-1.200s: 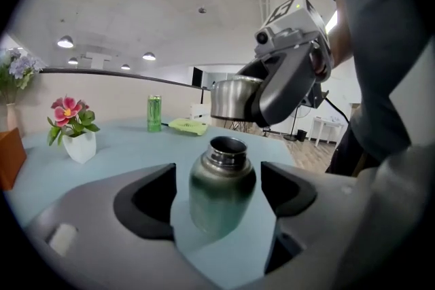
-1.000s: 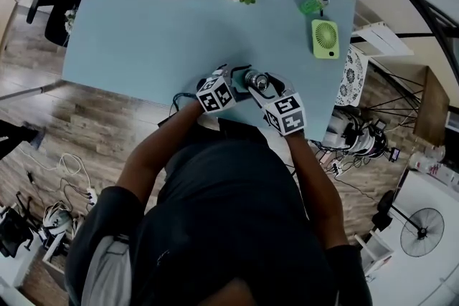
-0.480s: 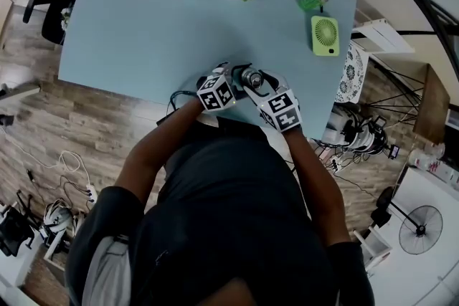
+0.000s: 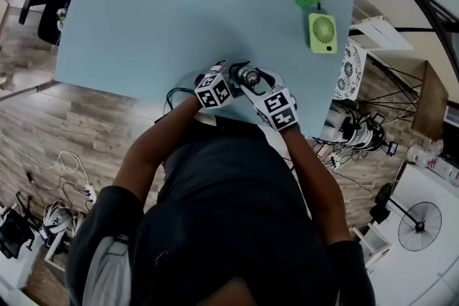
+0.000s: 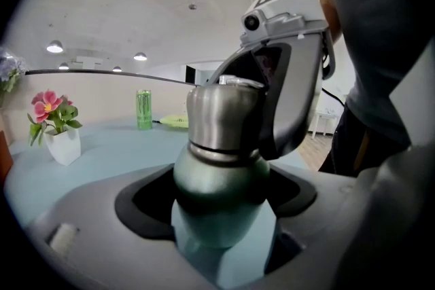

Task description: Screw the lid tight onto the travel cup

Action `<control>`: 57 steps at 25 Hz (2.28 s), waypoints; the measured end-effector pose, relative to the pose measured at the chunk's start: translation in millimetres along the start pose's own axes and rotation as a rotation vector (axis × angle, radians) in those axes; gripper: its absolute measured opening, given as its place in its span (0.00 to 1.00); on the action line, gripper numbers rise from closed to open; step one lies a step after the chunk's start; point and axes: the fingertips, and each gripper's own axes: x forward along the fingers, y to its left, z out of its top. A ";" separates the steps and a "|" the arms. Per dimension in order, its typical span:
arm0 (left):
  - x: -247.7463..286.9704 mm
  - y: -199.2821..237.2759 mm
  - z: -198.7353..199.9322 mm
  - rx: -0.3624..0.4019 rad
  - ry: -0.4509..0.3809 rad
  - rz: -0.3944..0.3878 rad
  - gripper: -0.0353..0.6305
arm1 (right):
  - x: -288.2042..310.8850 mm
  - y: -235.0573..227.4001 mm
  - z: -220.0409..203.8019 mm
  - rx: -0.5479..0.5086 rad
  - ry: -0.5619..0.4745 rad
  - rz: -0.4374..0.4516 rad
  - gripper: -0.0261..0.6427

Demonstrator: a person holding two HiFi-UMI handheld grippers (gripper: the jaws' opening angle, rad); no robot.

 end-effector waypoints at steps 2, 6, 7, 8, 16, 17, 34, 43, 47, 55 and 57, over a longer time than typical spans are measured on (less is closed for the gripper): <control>-0.2 0.0 0.2 0.000 -0.015 0.003 0.68 | 0.0 0.3 0.0 -0.001 0.006 0.004 0.43; -1.4 -1.1 0.7 0.007 -0.035 0.003 0.68 | -3.2 7.5 -3.4 -0.082 0.069 0.051 0.43; -1.6 -1.2 1.0 0.010 -0.039 0.001 0.68 | -5.7 9.5 -4.5 -0.133 0.094 0.073 0.43; -1.7 -1.3 1.2 0.012 -0.042 -0.002 0.68 | -8.8 10.2 -5.9 -0.194 0.119 0.095 0.43; -1.5 -0.6 1.2 0.017 -0.048 -0.014 0.68 | -38.1 18.8 5.5 -0.974 0.357 0.376 0.44; -1.4 -0.9 1.3 0.016 -0.048 -0.015 0.68 | -40.3 23.1 6.7 -1.052 0.373 0.417 0.44; -2.3 -0.5 3.3 0.018 -0.062 -0.018 0.68 | -12.4 14.2 -6.6 -1.575 0.344 0.528 0.43; -3.0 -0.5 1.8 0.016 -0.061 -0.011 0.68 | -12.2 17.9 -5.6 -1.138 0.309 0.476 0.38; -2.1 -0.6 0.3 0.013 -0.060 -0.004 0.68 | -9.3 14.5 -5.0 -0.763 0.236 0.316 0.38; -2.5 0.4 0.5 0.006 -0.054 0.044 0.68 | -12.0 4.7 5.2 -0.015 -0.008 -0.134 0.38; -2.0 1.3 -0.2 -0.002 -0.055 0.064 0.68 | -12.7 2.0 7.2 0.062 -0.048 -0.218 0.38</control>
